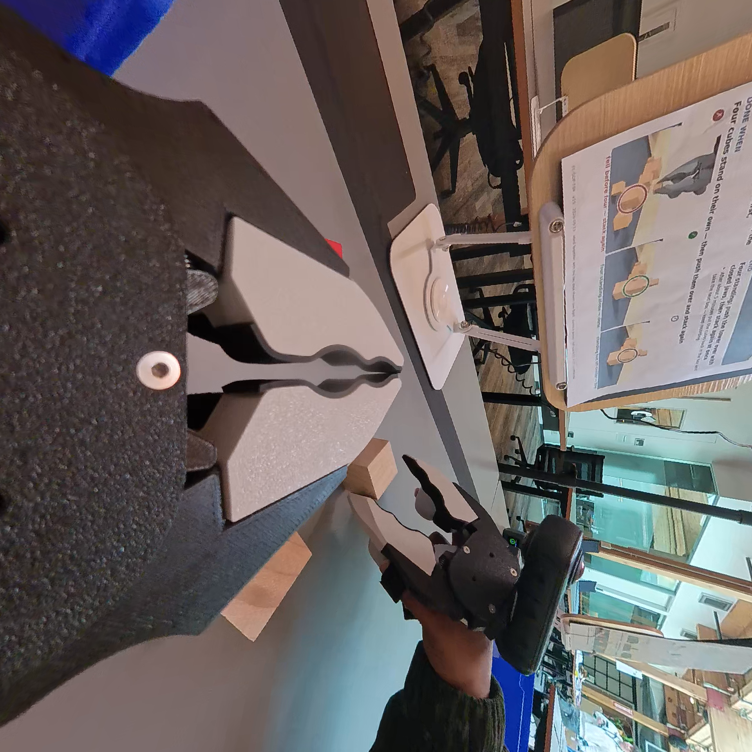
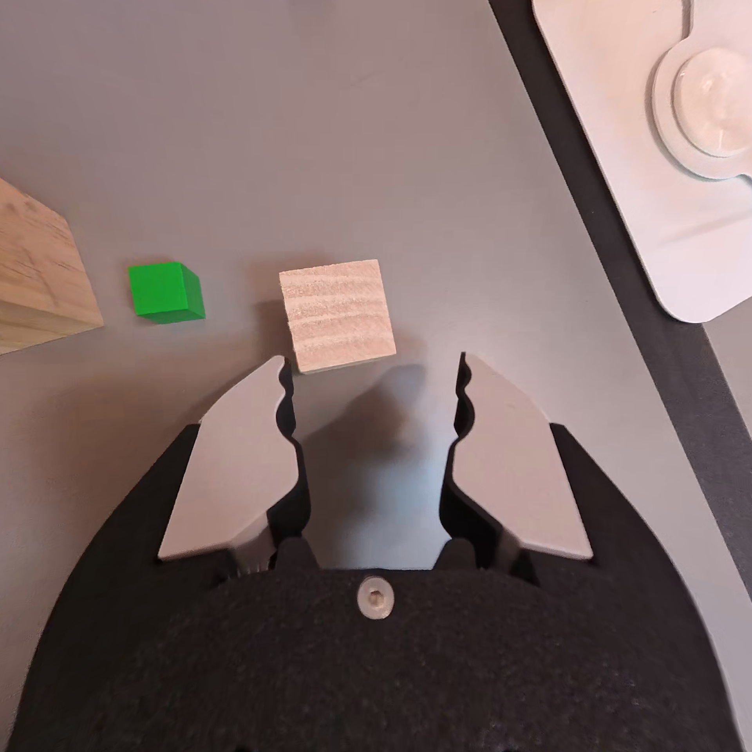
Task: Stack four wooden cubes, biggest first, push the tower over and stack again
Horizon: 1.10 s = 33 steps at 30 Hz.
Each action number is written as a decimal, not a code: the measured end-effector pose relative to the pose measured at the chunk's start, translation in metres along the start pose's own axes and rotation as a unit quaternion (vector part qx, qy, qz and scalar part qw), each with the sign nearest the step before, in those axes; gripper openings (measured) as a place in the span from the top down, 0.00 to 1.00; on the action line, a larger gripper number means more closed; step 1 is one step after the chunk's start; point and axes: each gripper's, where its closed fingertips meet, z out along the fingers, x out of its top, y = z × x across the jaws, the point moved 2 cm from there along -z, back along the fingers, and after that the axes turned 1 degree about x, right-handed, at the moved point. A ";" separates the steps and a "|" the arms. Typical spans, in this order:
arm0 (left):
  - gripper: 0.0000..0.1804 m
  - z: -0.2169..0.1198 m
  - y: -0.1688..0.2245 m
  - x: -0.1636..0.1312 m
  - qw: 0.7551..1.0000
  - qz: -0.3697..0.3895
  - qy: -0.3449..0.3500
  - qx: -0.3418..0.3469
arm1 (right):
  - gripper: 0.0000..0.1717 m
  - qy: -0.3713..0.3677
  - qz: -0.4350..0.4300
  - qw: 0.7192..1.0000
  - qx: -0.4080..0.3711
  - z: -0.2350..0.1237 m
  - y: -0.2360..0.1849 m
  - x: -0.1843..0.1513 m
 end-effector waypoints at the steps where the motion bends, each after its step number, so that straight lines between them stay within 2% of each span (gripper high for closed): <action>1: 1.00 0.000 0.000 0.000 1.000 0.002 0.000 0.001 | 0.55 -0.002 0.000 1.000 0.002 -0.001 0.000 0.000; 8: 1.00 0.002 -0.002 -0.002 1.000 -0.001 -0.003 -0.001 | 0.55 0.014 -0.004 0.999 0.040 0.001 -0.010 0.015; 10: 1.00 0.003 -0.002 -0.002 1.000 0.000 -0.006 -0.003 | 0.73 0.004 -0.011 0.999 0.044 0.009 -0.012 0.015; 12: 1.00 0.003 -0.001 -0.002 1.000 0.003 -0.006 -0.004 | 0.73 0.005 -0.025 0.999 0.042 0.009 -0.012 0.016; 15: 1.00 0.002 -0.001 -0.001 1.000 0.003 -0.004 -0.007 | 0.73 0.044 -0.032 0.997 0.059 -0.018 -0.018 0.028; 18: 1.00 0.004 -0.002 0.000 1.000 -0.001 -0.003 -0.009 | 0.73 0.073 -0.044 0.993 0.084 -0.054 -0.041 0.050; 21: 1.00 0.005 -0.002 0.000 1.000 -0.003 -0.004 -0.013 | 0.73 0.072 -0.057 0.991 0.100 -0.071 -0.077 0.068; 26: 1.00 0.002 0.002 0.001 1.000 0.006 -0.006 -0.015 | 0.73 0.052 -0.086 0.990 0.102 -0.061 -0.118 0.076; 33: 1.00 -0.002 -0.002 0.003 1.000 0.000 -0.001 -0.010 | 0.73 0.037 -0.091 0.989 0.113 -0.047 -0.137 0.073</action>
